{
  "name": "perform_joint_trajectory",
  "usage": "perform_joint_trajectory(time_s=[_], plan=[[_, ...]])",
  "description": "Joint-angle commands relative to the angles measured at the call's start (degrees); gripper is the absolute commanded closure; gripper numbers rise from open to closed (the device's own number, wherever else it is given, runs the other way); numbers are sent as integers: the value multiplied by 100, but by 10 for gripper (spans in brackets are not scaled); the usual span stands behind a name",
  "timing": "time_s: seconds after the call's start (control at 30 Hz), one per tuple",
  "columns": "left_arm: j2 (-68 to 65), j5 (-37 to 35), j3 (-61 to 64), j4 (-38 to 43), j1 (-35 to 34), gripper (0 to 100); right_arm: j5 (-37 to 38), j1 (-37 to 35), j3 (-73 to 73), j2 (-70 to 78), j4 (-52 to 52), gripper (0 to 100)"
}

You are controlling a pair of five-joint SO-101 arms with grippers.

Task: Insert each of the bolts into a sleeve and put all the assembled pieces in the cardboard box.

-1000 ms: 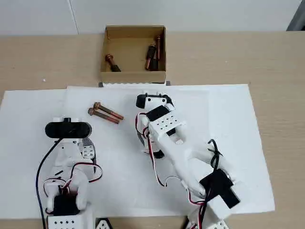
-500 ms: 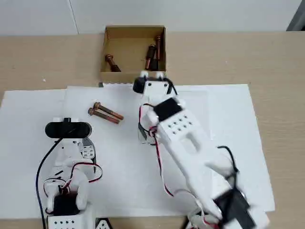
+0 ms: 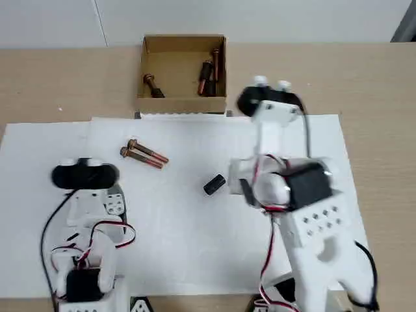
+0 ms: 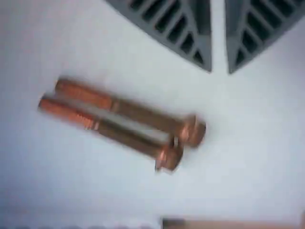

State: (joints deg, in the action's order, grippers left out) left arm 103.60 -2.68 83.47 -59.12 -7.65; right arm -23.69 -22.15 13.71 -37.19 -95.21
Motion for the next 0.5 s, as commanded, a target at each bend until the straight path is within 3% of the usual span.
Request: perform_joint_trajectory(time_s=[0.0,0.13,0.33,0.47], plan=[[9,-211,-831,-484,-9,994,44,356,527,-646,84,995],[-422,-440,-1560,-1029,-18,994,62,532,1547,-1420,400,995],[-2233,-1327,-2844,-1301,18,994,62,549,2699,-2659,927,995],[-3481,-1468,-3785,-1662,18,994,53,567,3288,-3503,1174,995]])
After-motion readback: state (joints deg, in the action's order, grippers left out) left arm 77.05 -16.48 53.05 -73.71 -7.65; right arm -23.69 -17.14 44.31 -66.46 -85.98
